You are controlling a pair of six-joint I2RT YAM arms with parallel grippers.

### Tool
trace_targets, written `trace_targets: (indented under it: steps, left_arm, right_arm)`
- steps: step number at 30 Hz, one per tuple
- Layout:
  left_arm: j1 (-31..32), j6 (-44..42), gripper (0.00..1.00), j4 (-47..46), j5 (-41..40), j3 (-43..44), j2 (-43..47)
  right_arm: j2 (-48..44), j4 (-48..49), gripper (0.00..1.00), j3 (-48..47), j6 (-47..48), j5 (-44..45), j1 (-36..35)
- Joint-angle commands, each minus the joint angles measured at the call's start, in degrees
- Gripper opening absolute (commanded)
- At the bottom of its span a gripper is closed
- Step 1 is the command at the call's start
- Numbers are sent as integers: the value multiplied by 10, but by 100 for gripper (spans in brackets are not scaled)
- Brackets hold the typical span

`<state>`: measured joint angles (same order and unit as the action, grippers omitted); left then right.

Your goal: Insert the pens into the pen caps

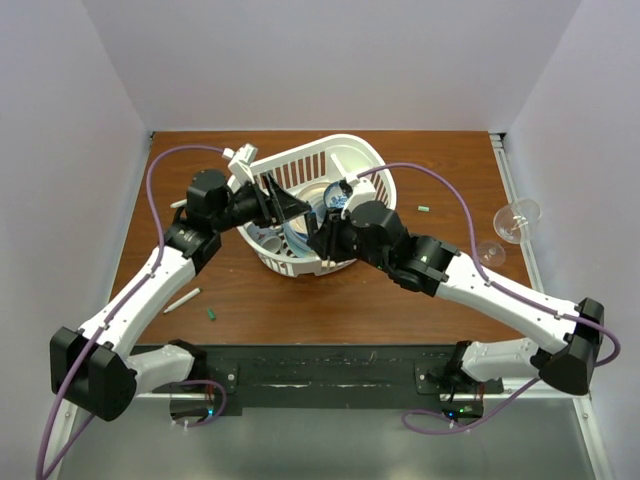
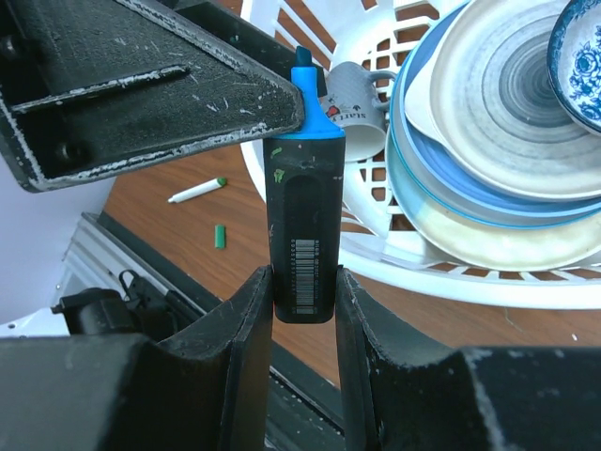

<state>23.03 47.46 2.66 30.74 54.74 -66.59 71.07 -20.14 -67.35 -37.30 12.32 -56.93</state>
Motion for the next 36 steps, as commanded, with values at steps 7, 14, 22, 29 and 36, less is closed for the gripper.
trace_targets:
  steps: [7,14,22,29,36]
  left_arm:
    - [10,38,35,-43,44,-30,1]
    - [11,62,0,-85,84,-45,8]
    - [10,102,0,-257,167,-57,50]
    - [10,172,0,-396,204,-67,67]
    - [10,226,0,-499,224,-93,79]
  right_arm:
    - [23,30,3,-45,7,39,-10]
    - [22,39,20,-42,23,19,-10]
    - [-101,100,61,60,29,-77,-4]
    - [-153,173,58,97,-13,-186,19]
    - [-154,230,49,100,-57,-262,29]
